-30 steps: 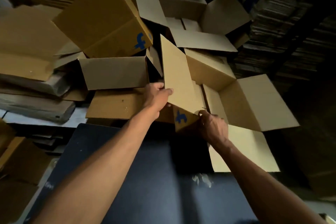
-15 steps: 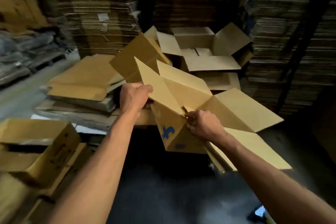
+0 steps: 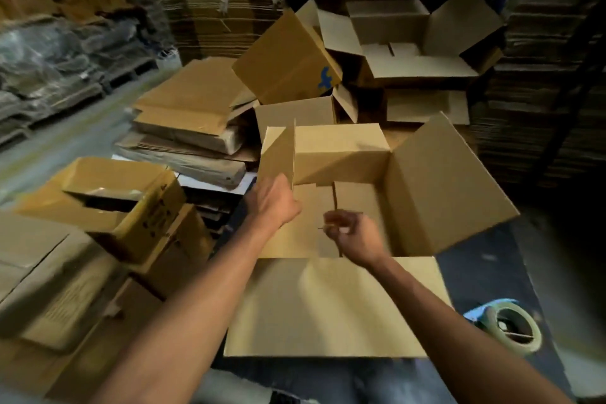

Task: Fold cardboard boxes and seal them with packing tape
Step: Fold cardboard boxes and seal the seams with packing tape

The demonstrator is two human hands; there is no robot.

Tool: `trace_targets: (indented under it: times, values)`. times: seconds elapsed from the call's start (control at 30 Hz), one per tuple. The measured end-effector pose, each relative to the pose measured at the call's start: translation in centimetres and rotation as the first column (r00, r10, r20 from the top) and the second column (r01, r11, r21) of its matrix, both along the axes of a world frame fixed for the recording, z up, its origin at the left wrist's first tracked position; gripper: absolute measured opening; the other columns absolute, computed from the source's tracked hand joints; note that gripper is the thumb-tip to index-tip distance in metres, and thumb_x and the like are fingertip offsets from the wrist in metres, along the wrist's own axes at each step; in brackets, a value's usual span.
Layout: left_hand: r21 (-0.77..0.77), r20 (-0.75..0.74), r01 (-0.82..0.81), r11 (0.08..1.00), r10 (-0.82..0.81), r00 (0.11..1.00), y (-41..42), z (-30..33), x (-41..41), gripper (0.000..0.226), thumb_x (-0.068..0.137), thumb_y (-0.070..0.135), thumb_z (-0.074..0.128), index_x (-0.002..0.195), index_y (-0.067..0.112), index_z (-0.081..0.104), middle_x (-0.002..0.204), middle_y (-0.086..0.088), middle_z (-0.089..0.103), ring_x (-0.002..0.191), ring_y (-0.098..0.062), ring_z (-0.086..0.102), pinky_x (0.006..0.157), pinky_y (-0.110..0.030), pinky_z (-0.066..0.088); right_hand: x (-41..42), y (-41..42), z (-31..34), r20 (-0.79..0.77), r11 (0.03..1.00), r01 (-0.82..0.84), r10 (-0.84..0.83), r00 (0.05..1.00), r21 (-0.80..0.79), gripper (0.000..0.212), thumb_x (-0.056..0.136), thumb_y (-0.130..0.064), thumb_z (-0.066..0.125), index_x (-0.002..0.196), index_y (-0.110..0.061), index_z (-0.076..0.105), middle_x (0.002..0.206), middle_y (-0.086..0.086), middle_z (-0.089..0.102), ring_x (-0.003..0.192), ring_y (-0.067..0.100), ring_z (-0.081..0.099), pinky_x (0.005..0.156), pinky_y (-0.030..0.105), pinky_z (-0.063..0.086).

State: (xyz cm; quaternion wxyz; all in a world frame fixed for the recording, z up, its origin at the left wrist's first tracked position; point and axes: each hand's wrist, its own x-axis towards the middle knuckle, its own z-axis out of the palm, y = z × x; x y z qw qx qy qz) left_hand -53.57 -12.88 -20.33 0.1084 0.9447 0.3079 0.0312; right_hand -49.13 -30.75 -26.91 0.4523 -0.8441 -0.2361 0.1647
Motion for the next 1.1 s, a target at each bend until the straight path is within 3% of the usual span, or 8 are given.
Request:
trace_targets:
  times: [0.1, 0.23, 0.37, 0.47, 0.63, 0.77, 0.9, 1.1]
  values:
    - [0.044, 0.023, 0.03, 0.999, -0.031, 0.999, -1.1, -4.1, 0.0, 0.029, 0.087, 0.039, 0.071, 0.101, 0.013, 0.073, 0.106, -0.007, 0.066, 0.096, -0.031, 0.065, 0.069, -0.035, 0.046, 2.8, -6.3, -0.2, 0.305, 0.934, 0.357, -0.347, 0.887, 0.023, 0.025, 0.092, -0.021, 0.064, 0.114, -0.02, 0.076, 0.116, 0.003, 0.073, 0.107, 0.027, 0.064, 0.092, 0.042, 0.054]
    - [0.134, 0.005, 0.11, 0.985, -0.112, 0.994, -2.8, -8.6, 0.1, 0.038, 0.092, 0.05, 0.064, 0.105, 0.015, 0.071, 0.116, -0.01, 0.058, 0.102, -0.03, 0.06, 0.083, -0.042, 0.05, 3.1, -12.7, 0.2, 0.674, 0.746, 0.653, -0.551, 0.493, 0.131, 0.04, 0.085, -0.027, 0.062, 0.124, -0.027, 0.065, 0.145, 0.009, 0.049, 0.137, 0.039, 0.035, 0.11, 0.051, 0.03]
    - [0.169, -0.116, 0.166, 0.971, -0.148, 0.982, -3.7, -12.5, 0.3, 0.049, 0.091, 0.057, 0.059, 0.12, 0.018, 0.062, 0.121, -0.011, 0.052, 0.109, -0.029, 0.052, 0.088, -0.044, 0.048, 5.1, -14.9, 0.3, 0.27, 0.505, 0.863, -0.833, 0.482, 0.015, 0.084, 0.085, -0.028, 0.07, 0.157, -0.027, 0.027, 0.167, 0.016, 0.011, 0.151, 0.042, 0.012, 0.121, 0.058, 0.021]
    - [0.168, -0.113, 0.186, 0.968, -0.169, 0.979, -4.4, -14.2, 0.3, 0.056, 0.091, 0.061, 0.055, 0.127, 0.019, 0.06, 0.121, -0.01, 0.054, 0.109, -0.027, 0.051, 0.085, -0.042, 0.049, 5.3, -14.7, -0.8, 0.026, 0.548, 0.812, -0.831, 0.555, 0.201, 0.097, 0.088, -0.021, 0.067, 0.164, -0.02, 0.008, 0.163, 0.015, 0.029, 0.145, 0.035, 0.038, 0.118, 0.036, 0.033]
    - [0.084, -0.067, 0.197, 0.977, -0.192, 0.979, -4.8, -14.7, -0.7, 0.062, 0.097, 0.064, 0.045, 0.14, 0.021, 0.052, 0.13, -0.01, 0.055, 0.119, -0.03, 0.05, 0.095, -0.045, 0.045, 2.4, -12.1, -1.9, 0.142, 0.796, 0.541, -0.589, 0.795, 0.273, 0.1, 0.097, -0.017, 0.068, 0.159, -0.048, -0.005, 0.139, -0.005, 0.061, 0.104, 0.006, 0.068, 0.083, 0.027, 0.055]
    - [0.082, -0.098, 0.304, 0.949, -0.296, 0.95, -5.9, -14.5, -3.5, 0.085, 0.094, 0.077, 0.037, 0.161, 0.027, 0.023, 0.164, -0.018, 0.024, 0.148, -0.038, 0.027, 0.115, -0.054, 0.031, 1.3, -11.8, -5.0, 0.326, 0.986, 0.149, -0.115, 0.938, -0.081, 0.068, 0.095, -0.032, 0.068, 0.154, -0.042, 0.036, 0.148, -0.008, 0.056, 0.118, 0.014, 0.063, 0.09, 0.039, 0.06]
    - [-0.161, -0.284, 0.46, 0.873, -0.488, 0.826, -5.9, -15.0, -5.2, 0.116, 0.078, 0.096, 0.034, 0.16, 0.036, -0.021, 0.17, -0.011, -0.02, 0.158, -0.03, -0.017, 0.125, -0.061, -0.004, 1.8, -11.4, -7.1, 0.271, 0.866, -0.128, 0.287, 0.919, -0.483, 0.079, 0.092, -0.067, 0.057, 0.159, -0.036, 0.029, 0.167, -0.013, 0.028, 0.153, 0.016, 0.028, 0.117, 0.056, 0.033]
    - [-0.204, -0.376, 0.506, 0.838, -0.544, 0.75, -4.5, -15.2, -5.4, 0.133, 0.065, 0.103, 0.044, 0.158, 0.038, -0.026, 0.168, -0.007, -0.028, 0.156, -0.027, -0.023, 0.124, -0.061, -0.007, 1.0, -11.8, -6.9, 0.064, 0.537, -0.38, 0.635, 0.77, -0.753, 0.151, 0.048, -0.102, 0.061, 0.157, -0.041, -0.025, 0.164, 0.004, -0.038, 0.15, 0.037, -0.033, 0.115, 0.072, -0.014]
